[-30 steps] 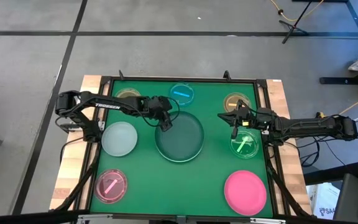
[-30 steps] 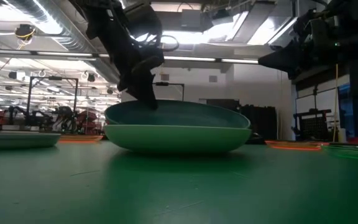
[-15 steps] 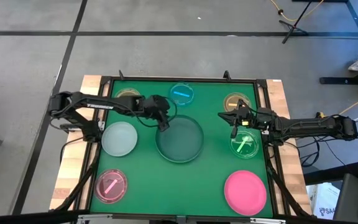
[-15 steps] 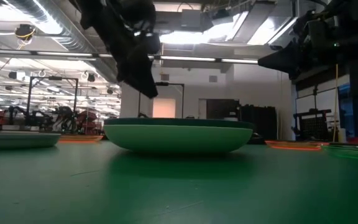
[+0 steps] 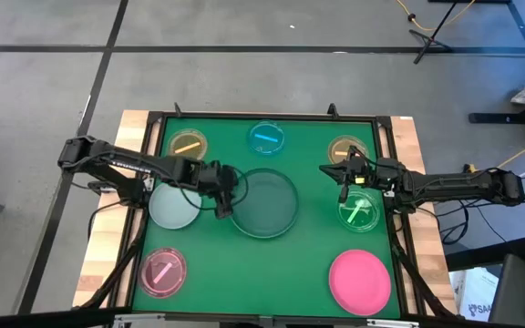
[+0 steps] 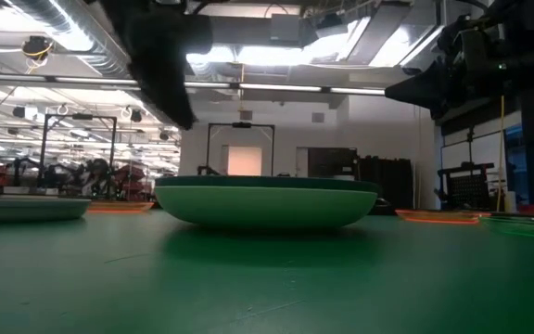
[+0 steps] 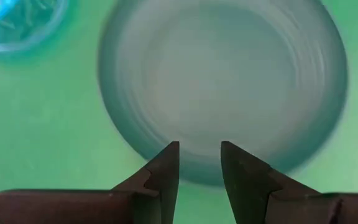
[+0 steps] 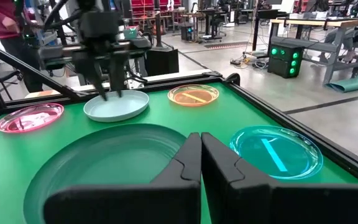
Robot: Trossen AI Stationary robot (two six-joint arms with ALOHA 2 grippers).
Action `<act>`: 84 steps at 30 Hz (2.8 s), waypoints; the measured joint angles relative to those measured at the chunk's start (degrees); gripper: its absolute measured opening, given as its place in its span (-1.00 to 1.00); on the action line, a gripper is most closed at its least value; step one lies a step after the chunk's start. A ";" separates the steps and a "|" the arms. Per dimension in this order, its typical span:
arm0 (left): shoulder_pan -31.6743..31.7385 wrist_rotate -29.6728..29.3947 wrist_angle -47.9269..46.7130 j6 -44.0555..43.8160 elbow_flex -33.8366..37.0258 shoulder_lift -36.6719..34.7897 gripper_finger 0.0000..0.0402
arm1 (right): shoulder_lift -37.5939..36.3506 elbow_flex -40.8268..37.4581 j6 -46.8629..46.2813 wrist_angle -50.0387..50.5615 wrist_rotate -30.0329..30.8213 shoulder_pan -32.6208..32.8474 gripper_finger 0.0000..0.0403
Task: Stack plastic plates
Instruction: Stack the pink plate on top of the green plate
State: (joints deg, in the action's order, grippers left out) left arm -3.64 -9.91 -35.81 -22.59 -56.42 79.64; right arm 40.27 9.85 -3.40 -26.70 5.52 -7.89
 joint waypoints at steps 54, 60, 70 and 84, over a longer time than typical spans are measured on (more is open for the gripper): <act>-7.85 0.27 50.69 29.11 5.66 -0.59 -0.44 | 26.19 33.92 -35.29 67.61 -5.60 43.28 -0.16; -8.48 -4.03 50.52 29.10 5.66 -0.59 -0.44 | 33.04 33.92 -35.40 67.61 -5.57 47.25 -0.04; -8.15 -4.13 50.42 28.94 5.66 -0.59 -0.44 | 42.04 33.92 -31.59 67.01 -7.53 47.63 -0.04; -8.16 -4.20 50.42 28.63 5.64 -0.59 -0.44 | 42.75 33.00 -29.15 64.13 -9.04 47.61 -0.79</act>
State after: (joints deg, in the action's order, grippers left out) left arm -11.79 -14.11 14.61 6.04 -50.78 79.05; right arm 83.02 42.85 -32.56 37.43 -3.52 39.72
